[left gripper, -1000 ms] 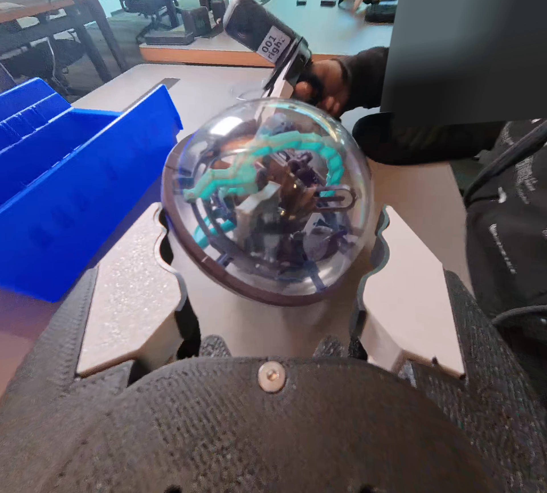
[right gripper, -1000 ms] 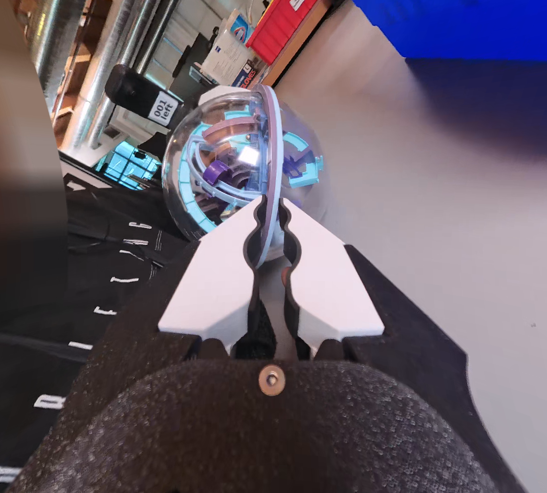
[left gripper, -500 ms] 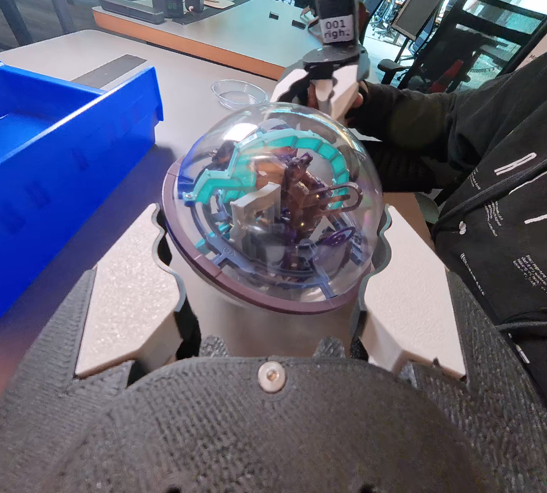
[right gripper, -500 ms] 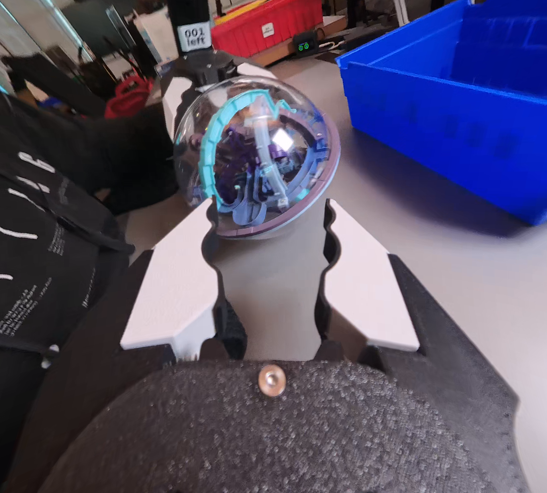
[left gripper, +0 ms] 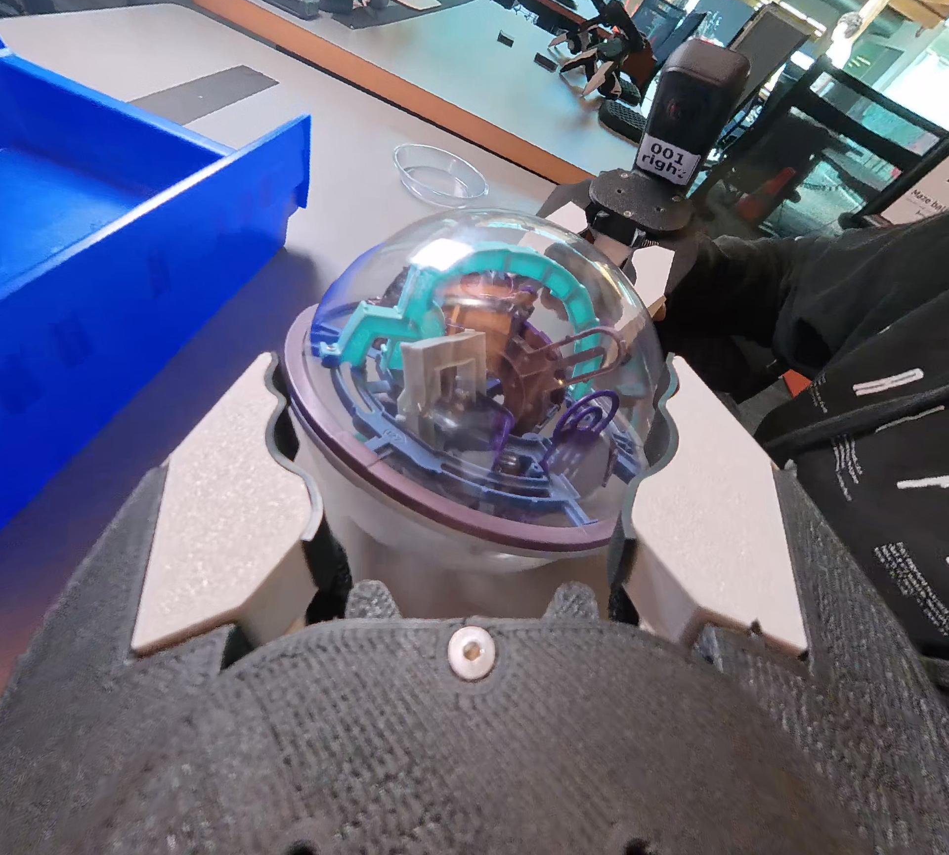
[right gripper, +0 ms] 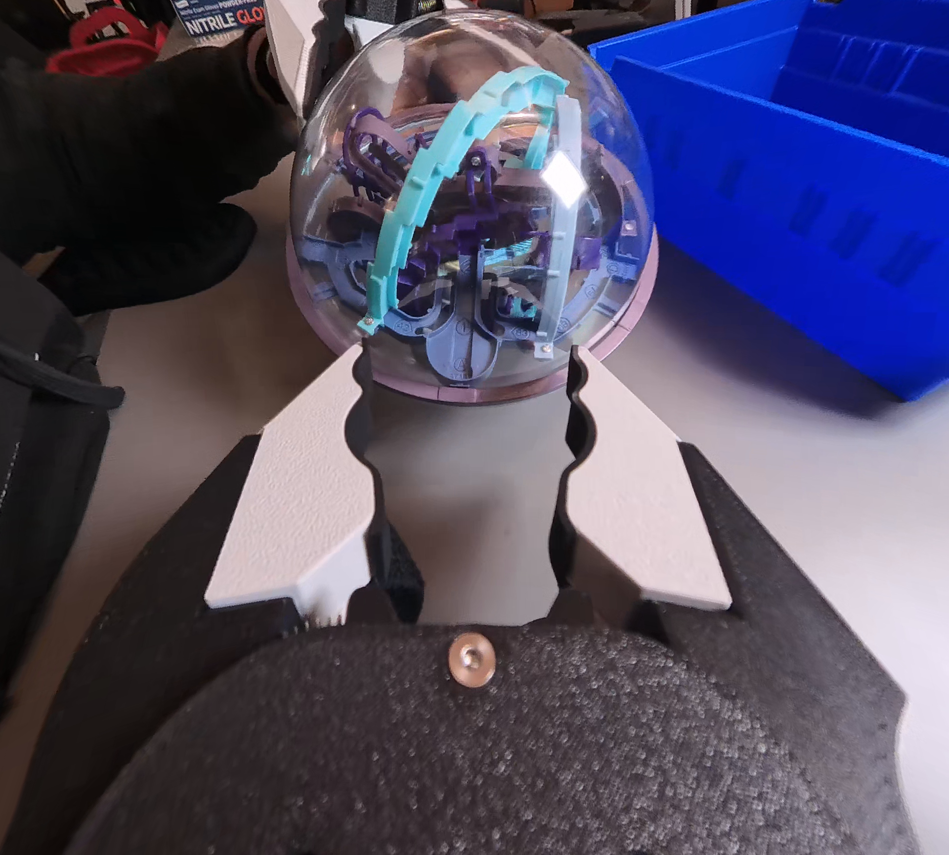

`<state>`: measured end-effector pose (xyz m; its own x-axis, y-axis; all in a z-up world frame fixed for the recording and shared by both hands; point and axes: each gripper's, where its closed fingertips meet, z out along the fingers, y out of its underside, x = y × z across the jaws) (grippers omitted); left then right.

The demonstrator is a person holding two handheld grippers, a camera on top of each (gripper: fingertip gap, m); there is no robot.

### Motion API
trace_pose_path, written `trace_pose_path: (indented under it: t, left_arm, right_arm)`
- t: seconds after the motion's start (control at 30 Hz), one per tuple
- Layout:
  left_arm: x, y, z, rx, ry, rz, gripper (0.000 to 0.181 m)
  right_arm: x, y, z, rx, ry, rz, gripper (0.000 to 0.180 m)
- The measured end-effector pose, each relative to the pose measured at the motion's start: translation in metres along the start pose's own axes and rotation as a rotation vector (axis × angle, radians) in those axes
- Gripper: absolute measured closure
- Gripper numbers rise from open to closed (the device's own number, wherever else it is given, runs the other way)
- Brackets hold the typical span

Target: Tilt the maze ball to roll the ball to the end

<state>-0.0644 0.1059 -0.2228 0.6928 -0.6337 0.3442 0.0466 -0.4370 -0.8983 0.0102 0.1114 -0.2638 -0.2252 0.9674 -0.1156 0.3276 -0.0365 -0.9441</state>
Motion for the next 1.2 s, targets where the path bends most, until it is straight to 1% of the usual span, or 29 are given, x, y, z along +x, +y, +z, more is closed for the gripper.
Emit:
trace_pose_path:
  t: [0.17, 0.4, 0.6, 0.7, 0.77, 0.9, 1.0, 1.1, 1.13, 1.2]
  left_arm:
    - [0.009, 0.005, -0.006, 0.034, 0.016, 0.173, 0.042]
    - [0.019, 0.013, -0.015, 0.106, 0.014, 0.305, 0.042]
    - [0.02, 0.019, -0.015, 0.142, -0.068, 0.364, 0.042]
    - [0.017, 0.031, -0.013, 0.104, -0.126, 0.437, 0.043]
    - [0.016, 0.038, -0.013, 0.082, -0.151, 0.483, 0.043]
    - [0.017, 0.039, -0.013, 0.086, -0.163, 0.508, 0.043]
    - [0.014, 0.043, -0.012, 0.067, -0.21, 0.567, 0.046]
    - [0.012, 0.046, -0.012, 0.046, -0.257, 0.611, 0.051]
    - [0.013, 0.047, -0.012, 0.044, -0.267, 0.619, 0.051]
    - [0.014, 0.047, -0.012, 0.044, -0.279, 0.628, 0.051]
  right_arm:
    - [-0.005, -0.004, -0.002, 0.027, 0.026, -0.083, 0.109]
    - [-0.013, -0.009, -0.002, 0.065, 0.037, -0.166, 0.11]
    - [-0.009, -0.014, -0.008, 0.099, 0.056, -0.206, 0.112]
    - [-0.011, -0.026, -0.013, 0.158, 0.052, -0.205, 0.114]
    - [-0.012, -0.028, -0.014, 0.164, 0.048, -0.211, 0.114]
    - [-0.013, -0.029, -0.015, 0.175, 0.048, -0.215, 0.115]
    - [-0.002, -0.034, -0.023, 0.19, 0.071, -0.146, 0.112]
    - [0.01, -0.02, -0.024, 0.129, 0.049, 0.013, 0.107]
    - [0.008, -0.016, -0.023, 0.12, 0.014, 0.064, 0.111]
    - [0.002, -0.014, -0.022, 0.122, -0.06, 0.135, 0.125]
